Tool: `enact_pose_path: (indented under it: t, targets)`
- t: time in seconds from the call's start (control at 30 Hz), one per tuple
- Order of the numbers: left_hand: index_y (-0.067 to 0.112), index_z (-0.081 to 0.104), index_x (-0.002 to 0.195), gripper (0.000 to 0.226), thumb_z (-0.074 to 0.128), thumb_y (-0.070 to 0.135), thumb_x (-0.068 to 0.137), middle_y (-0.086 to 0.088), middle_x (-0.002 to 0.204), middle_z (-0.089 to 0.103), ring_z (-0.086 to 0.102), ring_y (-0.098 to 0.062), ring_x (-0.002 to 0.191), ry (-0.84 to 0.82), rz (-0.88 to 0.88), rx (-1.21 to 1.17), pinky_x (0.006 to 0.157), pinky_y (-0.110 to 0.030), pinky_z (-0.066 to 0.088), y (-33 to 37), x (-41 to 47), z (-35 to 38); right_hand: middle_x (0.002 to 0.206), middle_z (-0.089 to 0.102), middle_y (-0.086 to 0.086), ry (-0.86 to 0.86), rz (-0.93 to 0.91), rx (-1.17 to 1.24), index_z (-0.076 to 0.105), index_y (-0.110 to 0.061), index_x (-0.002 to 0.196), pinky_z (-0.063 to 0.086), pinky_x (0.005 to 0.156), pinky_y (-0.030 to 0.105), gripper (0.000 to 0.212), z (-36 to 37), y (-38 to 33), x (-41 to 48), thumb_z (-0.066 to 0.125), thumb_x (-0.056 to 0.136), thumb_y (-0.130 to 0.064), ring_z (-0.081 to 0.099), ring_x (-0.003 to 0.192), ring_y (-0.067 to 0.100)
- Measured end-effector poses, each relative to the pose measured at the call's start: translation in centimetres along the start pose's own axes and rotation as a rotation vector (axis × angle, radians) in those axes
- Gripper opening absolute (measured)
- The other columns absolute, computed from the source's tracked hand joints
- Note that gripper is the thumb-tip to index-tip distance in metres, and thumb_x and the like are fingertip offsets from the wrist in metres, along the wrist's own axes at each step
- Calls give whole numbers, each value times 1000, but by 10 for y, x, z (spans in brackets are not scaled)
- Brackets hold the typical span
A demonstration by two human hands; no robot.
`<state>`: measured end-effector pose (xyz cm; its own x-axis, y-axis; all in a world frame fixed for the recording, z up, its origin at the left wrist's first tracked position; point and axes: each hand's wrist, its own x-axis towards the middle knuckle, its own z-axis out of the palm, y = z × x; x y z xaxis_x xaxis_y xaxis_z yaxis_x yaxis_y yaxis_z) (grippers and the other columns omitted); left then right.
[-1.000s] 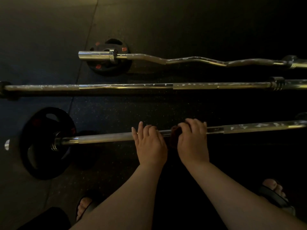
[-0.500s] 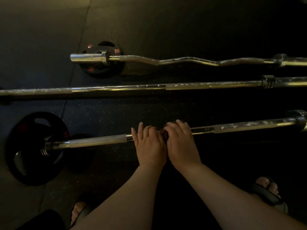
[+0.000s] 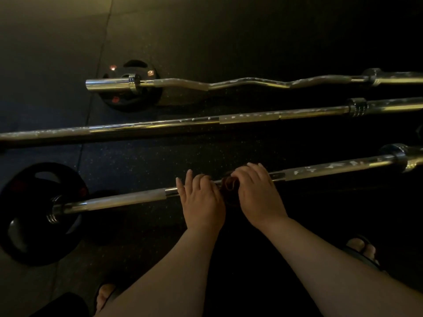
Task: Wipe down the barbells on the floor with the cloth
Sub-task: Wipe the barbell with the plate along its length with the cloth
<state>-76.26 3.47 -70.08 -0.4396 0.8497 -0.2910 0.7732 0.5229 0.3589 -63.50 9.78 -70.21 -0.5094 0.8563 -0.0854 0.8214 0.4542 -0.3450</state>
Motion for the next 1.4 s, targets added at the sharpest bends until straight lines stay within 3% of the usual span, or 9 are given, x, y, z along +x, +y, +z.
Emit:
enact_pose_path:
  t: [0.2, 0.4, 0.47, 0.6, 0.87, 0.97, 1.07, 1.27, 1.4]
  targets:
    - [22, 51, 136, 41, 26, 34, 106, 3, 156, 40, 0, -19, 155, 21, 34, -62, 124, -50, -13, 1, -1, 2, 137, 58, 2, 194, 415, 59, 61, -19, 123, 3, 128, 44, 31, -1, 12, 2, 47, 96, -14, 30, 148, 25]
    - [25, 51, 135, 40, 26, 35, 105, 4, 157, 38, -2, -21, 156, 3, 27, 1, 121, -50, -18, 7, 1, 3, 132, 61, -4, 31, 69, 99, 63, -22, 125, 16, 126, 41, 39, -2, 6, 1, 34, 99, -23, 40, 141, 20]
    - [25, 50, 136, 38, 28, 33, 107, 4, 157, 38, -2, -20, 155, -10, 50, -29, 122, -50, -17, 7, 0, 2, 126, 64, -1, 119, 109, 108, 65, -20, 119, 18, 125, 42, 35, -2, 27, -1, 37, 98, -19, 47, 135, 22]
    - [25, 49, 138, 38, 27, 34, 108, 4, 156, 39, 0, -19, 155, 23, 53, -42, 123, -50, -15, 8, -1, 4, 129, 63, 3, 270, 392, 111, 67, -17, 114, 6, 127, 47, 32, 2, 25, 0, 42, 94, -16, 38, 143, 27]
    - [29, 54, 132, 56, 14, 47, 98, 6, 153, 43, 2, -20, 155, 25, 11, 46, 120, -49, -21, 10, 5, 11, 116, 65, -11, 83, -10, 111, 65, -30, 111, 29, 115, 36, 28, 11, 6, 5, 41, 99, -36, 49, 125, 14]
    - [27, 53, 132, 48, 18, 41, 102, 6, 153, 44, 3, -18, 155, 22, 32, -25, 121, -48, -18, 9, 3, 9, 115, 65, -11, 193, 134, 43, 65, -30, 110, 30, 114, 42, 24, 5, 19, 6, 43, 100, -32, 54, 120, 14]
    - [26, 53, 132, 42, 23, 37, 105, 5, 152, 44, 4, -19, 155, 50, 13, -36, 122, -48, -18, 15, 3, 11, 126, 63, -2, 264, 351, 77, 65, -23, 117, 22, 123, 49, 29, 7, 13, 6, 41, 102, -28, 45, 135, 23]
    - [27, 53, 134, 58, 12, 43, 96, 6, 156, 39, -3, -20, 155, 21, 11, -11, 123, -51, -14, 12, -2, 8, 151, 46, 4, -50, -104, -122, 47, -21, 145, 16, 125, 54, 49, 18, -3, -13, 50, 100, -37, 27, 150, 32]
    - [26, 55, 130, 44, 21, 35, 103, 6, 157, 38, -6, -18, 155, 37, 13, -72, 122, -49, -18, 12, 3, 9, 137, 56, -4, -36, -107, -177, 53, -26, 138, 18, 126, 46, 39, 2, 32, -1, 38, 103, -35, 43, 137, 24]
